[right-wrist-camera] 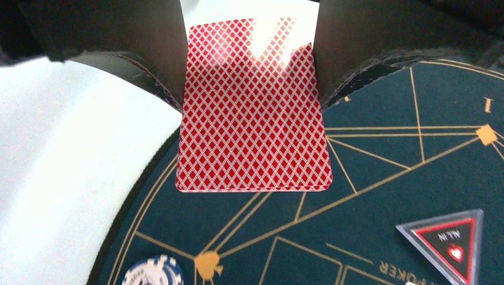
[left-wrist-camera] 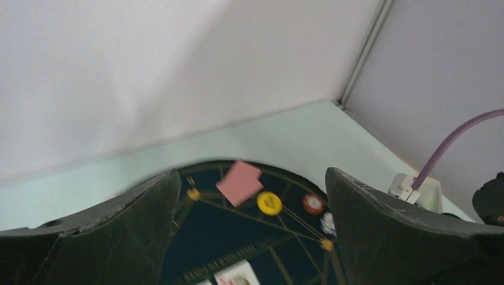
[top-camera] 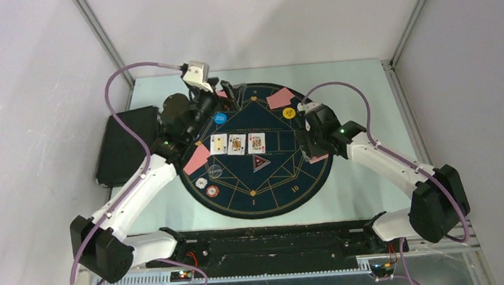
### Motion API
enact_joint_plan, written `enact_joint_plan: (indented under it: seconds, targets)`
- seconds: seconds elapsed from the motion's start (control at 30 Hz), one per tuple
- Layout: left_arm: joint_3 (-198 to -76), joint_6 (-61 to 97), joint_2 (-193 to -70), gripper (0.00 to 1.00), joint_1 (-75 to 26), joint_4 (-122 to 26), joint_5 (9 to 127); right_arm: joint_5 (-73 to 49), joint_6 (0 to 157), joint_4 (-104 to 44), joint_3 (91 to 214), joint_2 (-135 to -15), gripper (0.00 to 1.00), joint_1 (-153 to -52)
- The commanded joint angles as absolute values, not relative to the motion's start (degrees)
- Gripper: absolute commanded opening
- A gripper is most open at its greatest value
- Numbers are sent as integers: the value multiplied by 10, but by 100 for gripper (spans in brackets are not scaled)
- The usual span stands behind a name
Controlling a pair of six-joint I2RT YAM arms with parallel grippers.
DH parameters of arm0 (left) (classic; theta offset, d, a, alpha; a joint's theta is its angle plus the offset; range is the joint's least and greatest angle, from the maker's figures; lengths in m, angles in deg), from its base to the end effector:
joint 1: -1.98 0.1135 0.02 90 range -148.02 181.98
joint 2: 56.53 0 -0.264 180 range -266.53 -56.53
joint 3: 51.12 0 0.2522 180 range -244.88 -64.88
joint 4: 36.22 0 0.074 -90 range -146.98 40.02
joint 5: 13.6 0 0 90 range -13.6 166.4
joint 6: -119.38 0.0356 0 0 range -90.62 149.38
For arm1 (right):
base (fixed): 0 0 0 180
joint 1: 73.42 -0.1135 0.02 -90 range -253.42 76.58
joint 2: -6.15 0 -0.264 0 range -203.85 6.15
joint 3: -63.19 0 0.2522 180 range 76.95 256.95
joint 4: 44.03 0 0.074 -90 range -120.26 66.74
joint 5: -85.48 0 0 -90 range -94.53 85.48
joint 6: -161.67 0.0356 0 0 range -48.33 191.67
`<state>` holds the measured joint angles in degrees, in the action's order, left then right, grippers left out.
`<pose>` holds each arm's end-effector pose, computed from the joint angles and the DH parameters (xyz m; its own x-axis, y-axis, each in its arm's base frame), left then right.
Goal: Distribute texas hold em gaming equipment
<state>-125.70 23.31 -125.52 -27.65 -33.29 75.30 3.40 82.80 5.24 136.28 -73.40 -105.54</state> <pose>0.2472 -0.1414 0.4008 0.0740 -0.1637 -0.9837 0.5216 0.8471 -0.1017 0.2433 0.1470 0.2545 -0.7757 -0.2612 -0.5745 -0.3171 0.9484 -0.0030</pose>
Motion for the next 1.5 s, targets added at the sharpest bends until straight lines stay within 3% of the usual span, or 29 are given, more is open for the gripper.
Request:
enact_joint_plan:
  seconds: [0.0,0.1,0.23,0.53,1.47]
  targets:
    - [-1240,59,-1295,100,-307,-504,801,47,852,28,1332,-695,0,-1058]
    - [-1232,57,-1332,100,-353,-565,884,42,855,13,1306,-688,0,-1058]
    - [-1235,23,-1392,100,-375,-573,880,39,861,-4,1289,-677,0,-1059]
    - [-1432,61,-1610,100,-414,-752,1044,34,856,-21,1268,-658,0,-1057]
    - [-1582,64,-1790,100,-415,-853,1072,15,845,-42,1262,-677,0,-1052]
